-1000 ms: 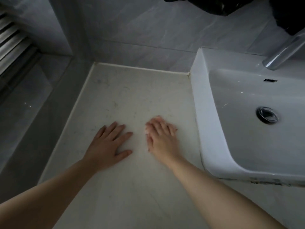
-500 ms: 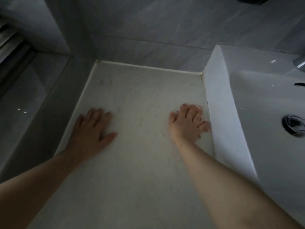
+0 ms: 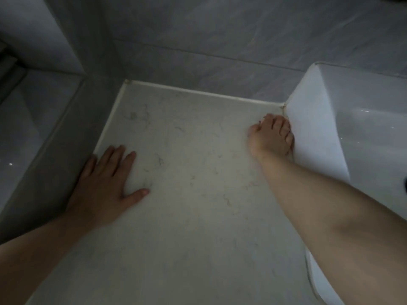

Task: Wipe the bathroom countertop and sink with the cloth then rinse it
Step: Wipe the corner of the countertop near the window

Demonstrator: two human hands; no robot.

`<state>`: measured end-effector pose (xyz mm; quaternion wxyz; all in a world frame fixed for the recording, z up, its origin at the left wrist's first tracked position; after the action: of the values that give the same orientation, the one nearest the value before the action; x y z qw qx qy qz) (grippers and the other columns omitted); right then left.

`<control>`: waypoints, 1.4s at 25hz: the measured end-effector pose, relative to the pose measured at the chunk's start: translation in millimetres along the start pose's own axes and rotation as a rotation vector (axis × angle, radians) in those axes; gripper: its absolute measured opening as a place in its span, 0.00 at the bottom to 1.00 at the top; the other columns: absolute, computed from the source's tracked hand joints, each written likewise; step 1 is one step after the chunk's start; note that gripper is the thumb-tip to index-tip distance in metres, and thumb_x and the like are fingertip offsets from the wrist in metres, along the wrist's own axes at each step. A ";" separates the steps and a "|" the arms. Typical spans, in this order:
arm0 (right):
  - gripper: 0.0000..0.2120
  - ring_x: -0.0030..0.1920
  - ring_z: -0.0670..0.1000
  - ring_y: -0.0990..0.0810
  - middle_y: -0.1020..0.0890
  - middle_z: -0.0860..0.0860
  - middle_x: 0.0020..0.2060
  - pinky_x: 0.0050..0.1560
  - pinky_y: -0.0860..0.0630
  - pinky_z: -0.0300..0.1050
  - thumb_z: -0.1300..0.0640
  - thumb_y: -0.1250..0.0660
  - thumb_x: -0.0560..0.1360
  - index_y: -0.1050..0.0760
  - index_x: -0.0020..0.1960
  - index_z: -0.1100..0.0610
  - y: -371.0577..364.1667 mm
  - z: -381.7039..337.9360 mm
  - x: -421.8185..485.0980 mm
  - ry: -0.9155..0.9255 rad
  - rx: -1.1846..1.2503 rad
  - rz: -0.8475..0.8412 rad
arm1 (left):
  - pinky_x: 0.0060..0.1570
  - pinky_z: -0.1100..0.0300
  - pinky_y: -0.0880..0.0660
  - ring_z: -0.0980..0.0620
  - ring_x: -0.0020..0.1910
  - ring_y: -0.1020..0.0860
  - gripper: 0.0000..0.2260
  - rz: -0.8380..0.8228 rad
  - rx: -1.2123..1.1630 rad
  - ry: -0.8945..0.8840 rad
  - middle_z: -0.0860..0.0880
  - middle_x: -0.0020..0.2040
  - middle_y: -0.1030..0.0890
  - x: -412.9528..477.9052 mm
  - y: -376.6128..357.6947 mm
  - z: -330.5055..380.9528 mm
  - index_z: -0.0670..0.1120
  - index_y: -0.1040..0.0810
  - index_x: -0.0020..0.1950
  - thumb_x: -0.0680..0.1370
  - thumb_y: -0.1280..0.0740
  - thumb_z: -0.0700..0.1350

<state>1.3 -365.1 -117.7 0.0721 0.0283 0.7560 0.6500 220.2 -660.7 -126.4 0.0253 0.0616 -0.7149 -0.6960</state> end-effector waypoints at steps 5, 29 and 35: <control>0.32 0.77 0.59 0.55 0.50 0.59 0.77 0.74 0.53 0.56 0.47 0.50 0.79 0.52 0.77 0.61 -5.0 -85.3 13.3 -0.022 0.079 -0.095 | 0.66 0.47 0.44 0.43 0.70 0.35 0.40 -0.015 0.013 0.024 0.40 0.71 0.32 -1.1 2.4 2.0 0.44 0.35 0.71 0.73 0.59 0.71; 0.29 0.73 0.68 0.47 0.47 0.65 0.75 0.71 0.47 0.59 0.51 0.48 0.79 0.48 0.75 0.66 -30.3 -219.0 -45.3 0.374 0.084 -0.140 | 0.67 0.46 0.43 0.46 0.71 0.37 0.43 -0.036 0.015 0.009 0.41 0.71 0.33 -0.8 3.0 1.7 0.38 0.34 0.71 0.73 0.57 0.71; 0.29 0.75 0.63 0.53 0.45 0.64 0.74 0.74 0.56 0.55 0.54 0.48 0.79 0.48 0.75 0.67 -38.1 -267.3 -52.0 0.425 0.105 -0.091 | 0.67 0.45 0.43 0.45 0.71 0.36 0.43 0.003 0.004 0.017 0.42 0.72 0.33 -0.1 1.3 3.1 0.39 0.35 0.71 0.69 0.48 0.71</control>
<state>15.6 -639.7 -112.9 -0.0611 -0.1399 0.7875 0.5971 219.9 -657.6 -125.2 0.0322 0.0666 -0.7161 -0.6941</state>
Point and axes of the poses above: each hand's wrist, its own x-axis towards the middle knuckle, its own y-axis out of the back of the hand, z = x × y, the point moved 2 cm from there along x, towards the middle knuckle
